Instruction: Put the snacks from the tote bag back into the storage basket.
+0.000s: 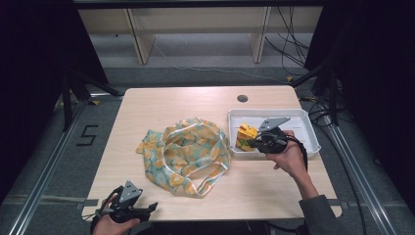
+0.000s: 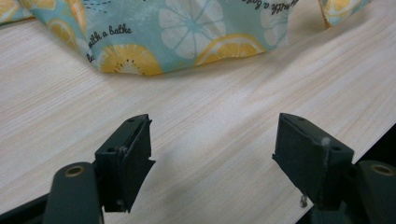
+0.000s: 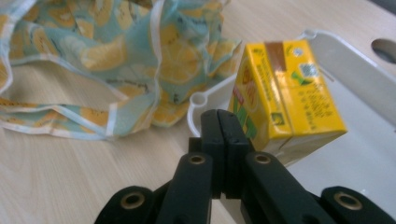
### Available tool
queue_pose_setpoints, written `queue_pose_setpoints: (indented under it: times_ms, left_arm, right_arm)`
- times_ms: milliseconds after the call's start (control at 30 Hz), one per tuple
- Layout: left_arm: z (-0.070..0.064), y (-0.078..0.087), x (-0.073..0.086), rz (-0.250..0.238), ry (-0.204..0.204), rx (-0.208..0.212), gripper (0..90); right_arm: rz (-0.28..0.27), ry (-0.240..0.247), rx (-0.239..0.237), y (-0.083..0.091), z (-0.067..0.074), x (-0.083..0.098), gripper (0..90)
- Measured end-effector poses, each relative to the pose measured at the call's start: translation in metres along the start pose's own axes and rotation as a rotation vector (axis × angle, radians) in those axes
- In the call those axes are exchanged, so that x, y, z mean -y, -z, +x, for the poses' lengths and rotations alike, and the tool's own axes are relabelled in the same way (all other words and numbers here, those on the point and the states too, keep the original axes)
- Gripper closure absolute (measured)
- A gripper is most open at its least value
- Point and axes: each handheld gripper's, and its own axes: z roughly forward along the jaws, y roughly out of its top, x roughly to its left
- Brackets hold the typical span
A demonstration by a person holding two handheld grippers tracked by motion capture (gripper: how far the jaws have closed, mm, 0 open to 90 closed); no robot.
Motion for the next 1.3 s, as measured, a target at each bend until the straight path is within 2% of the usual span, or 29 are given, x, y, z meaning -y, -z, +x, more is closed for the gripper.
queue_pose_setpoints:
  times_ms: [33,100,133,200,233,333,400,433,467,567,600,633,700,733,867,967,1067,1100,1133,1200,1233,1300]
  left_arm:
    - [0.0,0.0,0.0,-0.001,0.001,0.003,26.9]
    - [0.0,0.0,0.0,0.0,-0.002,0.005,26.9]
    - [0.0,0.0,0.0,-0.001,0.0,0.008,27.0]
    - [0.0,0.0,0.0,0.0,-0.009,0.007,26.9]
    - [0.001,0.001,0.0,0.016,-0.031,0.012,26.9]
    - [0.001,0.001,0.0,0.013,-0.029,0.011,26.9]
    - [0.001,0.0,0.0,0.009,-0.022,0.012,26.9]
    - [0.001,0.0,0.0,0.009,-0.022,0.012,26.9]
    - [0.0,-0.001,0.0,0.001,-0.011,0.009,27.0]
    - [0.0,-0.001,0.0,0.003,-0.013,0.011,26.9]
    - [0.0,-0.001,0.0,0.002,-0.013,0.011,26.9]
    - [0.0,-0.001,0.0,0.002,-0.013,0.011,27.0]
    - [0.0,-0.001,0.0,0.006,-0.012,0.007,26.9]
    - [0.0,-0.001,0.0,0.006,-0.012,-0.001,26.9]
    - [0.0,-0.001,0.0,0.006,-0.014,0.006,26.9]
    - [0.0,0.0,0.0,0.006,-0.016,0.011,27.0]
    - [0.0,-0.001,0.0,0.009,-0.016,0.007,27.0]
    - [0.0,-0.001,0.0,0.008,-0.015,0.007,26.9]
    - [0.0,-0.001,0.0,0.01,-0.001,0.009,26.9]
    - [0.0,-0.002,0.001,0.008,-0.001,0.0,26.9]
    - [-0.001,-0.002,0.001,0.009,-0.001,0.001,27.0]
    - [0.0,-0.002,0.001,0.009,-0.001,0.001,26.9]
  right_arm:
    - [-0.01,0.002,0.004,-0.004,0.0,0.002,90.0]
    - [0.023,-0.011,0.01,-0.01,-0.002,0.006,90.0]
    - [0.025,-0.001,-0.002,-0.011,-0.004,0.007,90.0]
    - [0.015,-0.011,0.005,-0.014,-0.003,0.008,90.0]
    - [0.031,-0.01,0.005,-0.016,-0.006,0.009,90.0]
    - [0.057,-0.017,0.003,-0.018,-0.009,0.011,90.0]
    - [0.062,-0.022,0.012,-0.019,-0.01,0.013,90.0]
    - [0.036,-0.021,0.016,-0.021,-0.011,0.014,90.0]
    - [0.049,-0.021,0.017,-0.021,-0.013,0.015,90.0]
    - [0.046,-0.033,0.013,-0.021,-0.016,0.017,90.0]
    - [0.062,-0.035,0.01,-0.02,-0.016,0.017,90.0]
    - [0.046,-0.031,0.016,-0.022,-0.017,0.017,90.0]
    - [0.05,-0.018,0.01,-0.021,-0.018,0.017,90.0]
    - [0.058,-0.042,0.009,-0.021,-0.017,0.018,90.0]
    - [0.054,-0.025,0.017,-0.022,-0.02,0.019,90.0]
    - [0.073,-0.036,0.018,-0.019,-0.022,0.02,90.0]
    - [0.06,-0.047,0.029,-0.02,-0.025,0.022,90.0]
    - [0.078,-0.047,0.02,-0.018,-0.026,0.022,90.0]
    - [0.044,-0.049,0.038,-0.02,-0.026,0.023,90.0]
    - [0.061,-0.061,0.033,-0.018,-0.027,0.024,90.0]
    - [0.075,-0.052,0.029,-0.017,-0.029,0.024,90.0]
    - [0.054,-0.067,0.042,-0.018,-0.03,0.026,90.0]
